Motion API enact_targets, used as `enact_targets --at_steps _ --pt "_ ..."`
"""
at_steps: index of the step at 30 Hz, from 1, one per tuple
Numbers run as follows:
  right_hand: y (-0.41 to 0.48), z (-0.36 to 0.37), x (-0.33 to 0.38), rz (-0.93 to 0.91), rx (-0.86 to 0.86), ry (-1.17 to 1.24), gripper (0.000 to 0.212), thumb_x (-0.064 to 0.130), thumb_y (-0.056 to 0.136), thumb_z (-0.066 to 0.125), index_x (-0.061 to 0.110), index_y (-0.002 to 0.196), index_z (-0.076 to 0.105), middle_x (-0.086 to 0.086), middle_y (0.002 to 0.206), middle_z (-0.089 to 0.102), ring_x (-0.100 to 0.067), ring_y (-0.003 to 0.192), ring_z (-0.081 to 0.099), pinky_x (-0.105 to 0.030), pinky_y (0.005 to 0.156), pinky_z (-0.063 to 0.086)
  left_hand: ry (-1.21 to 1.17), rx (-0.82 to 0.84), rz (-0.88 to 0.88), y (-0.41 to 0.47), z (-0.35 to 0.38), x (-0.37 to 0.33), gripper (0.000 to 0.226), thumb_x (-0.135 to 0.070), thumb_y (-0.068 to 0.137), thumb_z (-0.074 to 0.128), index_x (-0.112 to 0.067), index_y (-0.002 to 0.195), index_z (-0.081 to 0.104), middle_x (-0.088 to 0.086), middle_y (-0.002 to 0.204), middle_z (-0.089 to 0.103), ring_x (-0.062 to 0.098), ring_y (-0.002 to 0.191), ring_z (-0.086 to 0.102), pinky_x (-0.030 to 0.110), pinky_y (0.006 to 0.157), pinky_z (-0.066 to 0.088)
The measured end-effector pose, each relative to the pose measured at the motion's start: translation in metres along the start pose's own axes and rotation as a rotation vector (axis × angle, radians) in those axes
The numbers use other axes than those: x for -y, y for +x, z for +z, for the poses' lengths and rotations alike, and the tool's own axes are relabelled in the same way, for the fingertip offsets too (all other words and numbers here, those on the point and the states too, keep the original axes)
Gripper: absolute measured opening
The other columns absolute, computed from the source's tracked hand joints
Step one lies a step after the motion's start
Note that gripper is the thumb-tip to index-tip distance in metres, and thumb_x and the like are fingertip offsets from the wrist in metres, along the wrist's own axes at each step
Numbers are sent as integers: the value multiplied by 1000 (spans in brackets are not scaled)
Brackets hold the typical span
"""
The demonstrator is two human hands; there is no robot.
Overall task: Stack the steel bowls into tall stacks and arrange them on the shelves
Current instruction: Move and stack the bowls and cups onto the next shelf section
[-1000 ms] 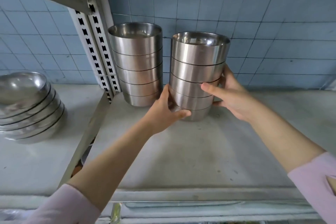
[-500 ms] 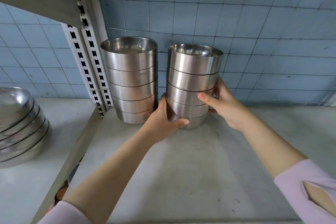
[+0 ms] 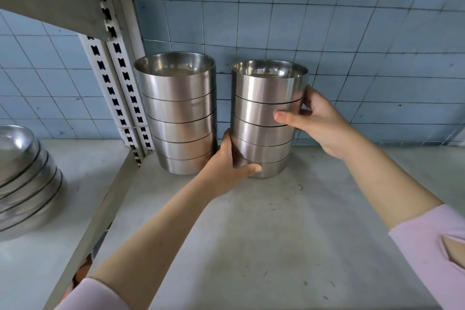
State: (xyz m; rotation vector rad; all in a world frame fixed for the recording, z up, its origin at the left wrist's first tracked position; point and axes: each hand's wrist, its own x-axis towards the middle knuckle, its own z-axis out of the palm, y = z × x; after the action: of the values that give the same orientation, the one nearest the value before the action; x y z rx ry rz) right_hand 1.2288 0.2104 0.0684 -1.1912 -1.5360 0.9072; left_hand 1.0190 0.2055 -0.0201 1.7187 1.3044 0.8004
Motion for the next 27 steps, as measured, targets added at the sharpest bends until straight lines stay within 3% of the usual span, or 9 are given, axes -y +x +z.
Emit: enact_targets --at_steps 4,10,16,20,24,27 --pt "3 -6 2 29 79 6 59 37 57 90 37 107 58 19 108 69 -7 111 63 -32 91 52 10 -13 -26 1 2 -2 122 -66 49 74 -38 149 10 -6 146 44 16 133 43 42 112 37" --pt "4 -9 1 31 94 13 56 26 62 89 34 108 58 15 108 70 -9 114 61 -31 92 51 9 -35 -14 2 4 -1 106 -40 71 82 -32 150 11 -6 146 44 17 134 42 41 112 35" --pt "6 -16 4 82 167 35 72 35 57 86 28 121 54 -6 129 63 -19 123 59 -39 101 51 8 -51 -10 1 8 -7 102 -37 72 82 -29 148 14 -6 142 48 18 129 46 38 108 39" --pt "6 -19 5 105 205 65 71 27 63 85 24 125 52 -21 137 54 -25 126 57 -44 105 48 -6 -52 -13 0 12 -10 99 -35 73 81 -31 146 15 -6 141 48 18 129 46 37 107 40" --pt "-5 -13 -1 106 134 98 70 29 66 87 24 128 54 -4 130 65 -18 124 59 -41 108 44 32 -59 -45 -4 11 -15 107 -38 76 79 -30 151 5 -2 147 44 21 132 44 30 103 37" --pt "-31 -2 -3 77 -23 125 71 27 79 81 23 141 47 6 137 60 -11 126 57 -30 102 44 166 -53 -102 -17 7 -27 108 -47 81 72 -21 154 -3 5 145 46 24 127 48 29 94 44"
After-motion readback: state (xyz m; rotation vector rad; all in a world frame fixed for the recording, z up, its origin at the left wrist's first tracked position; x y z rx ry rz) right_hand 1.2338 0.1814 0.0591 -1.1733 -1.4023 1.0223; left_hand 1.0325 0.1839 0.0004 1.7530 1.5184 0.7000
